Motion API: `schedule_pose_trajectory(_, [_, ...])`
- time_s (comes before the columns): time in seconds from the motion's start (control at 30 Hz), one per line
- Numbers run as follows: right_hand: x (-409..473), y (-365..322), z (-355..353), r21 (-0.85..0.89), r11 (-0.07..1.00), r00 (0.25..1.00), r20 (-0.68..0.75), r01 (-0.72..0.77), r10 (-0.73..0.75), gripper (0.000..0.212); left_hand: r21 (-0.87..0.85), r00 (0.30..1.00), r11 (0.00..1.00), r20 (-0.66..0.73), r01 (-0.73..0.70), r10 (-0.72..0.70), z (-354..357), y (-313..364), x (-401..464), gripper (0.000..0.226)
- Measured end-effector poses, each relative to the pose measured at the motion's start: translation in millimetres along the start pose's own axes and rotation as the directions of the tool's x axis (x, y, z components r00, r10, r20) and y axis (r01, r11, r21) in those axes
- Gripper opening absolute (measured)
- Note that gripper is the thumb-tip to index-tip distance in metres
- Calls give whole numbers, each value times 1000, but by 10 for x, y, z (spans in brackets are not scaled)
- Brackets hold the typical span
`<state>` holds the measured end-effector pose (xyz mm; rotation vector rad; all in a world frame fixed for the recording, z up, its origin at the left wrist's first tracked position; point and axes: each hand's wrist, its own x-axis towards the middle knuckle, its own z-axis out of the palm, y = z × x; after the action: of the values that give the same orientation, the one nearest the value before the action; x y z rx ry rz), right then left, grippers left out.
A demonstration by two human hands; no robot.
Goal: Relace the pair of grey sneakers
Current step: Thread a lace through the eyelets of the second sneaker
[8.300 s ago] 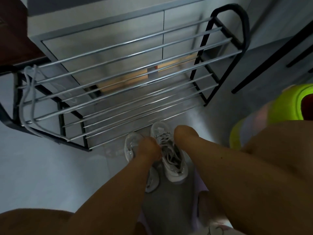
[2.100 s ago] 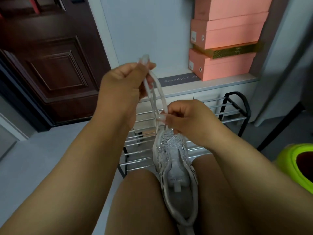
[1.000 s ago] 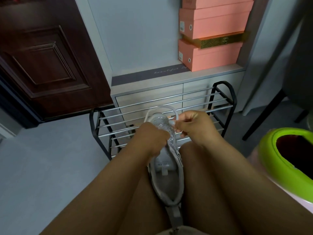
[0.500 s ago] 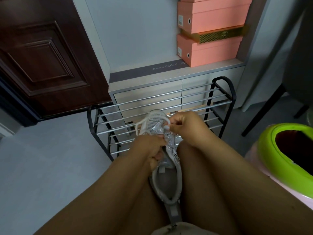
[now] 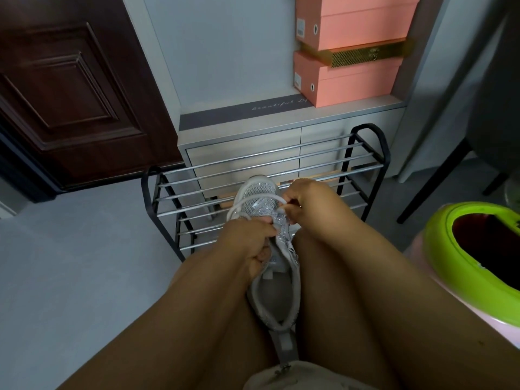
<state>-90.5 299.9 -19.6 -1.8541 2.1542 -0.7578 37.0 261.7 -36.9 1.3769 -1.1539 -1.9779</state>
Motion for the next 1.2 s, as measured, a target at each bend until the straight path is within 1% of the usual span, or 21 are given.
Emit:
schedule_pose_trajectory(0.1, [5, -13, 48, -45, 999, 1000, -1, 3, -3, 14, 14, 1000, 1000, -11, -21, 22, 11, -5, 10, 15])
schedule_pose_trajectory(0.17, [-3, 5, 83, 18, 1000, 999, -32, -18, 19, 10, 28, 1000, 999, -10, -26, 26, 22, -6, 15, 17])
schedule_pose_trajectory(0.27, [-36, 63, 125, 180, 982, 991, -103, -62, 81, 10, 49, 999, 998, -3, -42, 42, 36, -7, 22, 18])
schedule_pose_trajectory(0.43, [-76, 115, 193, 283, 956, 981, -152, -76, 123, 14, 86, 998, 995, -8, -55, 56, 48, -2, 30, 15])
schedule_pose_trajectory(0.53, [-53, 132, 140, 306, 950, 971, -201, -66, 132, 14, 59, 997, 996, -40, -66, 69, 60, -16, 19, 18])
schedule_pose_trajectory(0.67, [-42, 112, 137, 271, 960, 978, -172, -71, 121, 13, 46, 995, 995, -51, -87, 89, 80, -19, -6, 17])
schedule_pose_trajectory(0.77, [-31, 55, 129, 319, 946, 974, -186, -64, 129, 13, 54, 995, 995, -52, -83, 86, 78, -5, -13, 18])
schedule_pose_trajectory(0.9, [14, 31, 83, 203, 978, 986, -144, -48, 78, 12, 76, 995, 994, -62, -72, 77, 79, -5, -17, 19])
schedule_pose_trajectory(1.0, [21, 12, 94, 177, 983, 991, -117, -50, 72, 10, 79, 995, 995, -74, -67, 72, 84, 3, -11, 15])
schedule_pose_trajectory(1.1, [22, 14, 92, 140, 990, 992, -113, -35, 51, 12, 74, 993, 994, -82, -80, 87, 90, -12, -4, 18])
schedule_pose_trajectory(1.2, [-2, 44, 95, 170, 984, 987, -141, -50, 75, 13, 60, 991, 994, -93, -88, 93, 97, -19, -5, 18])
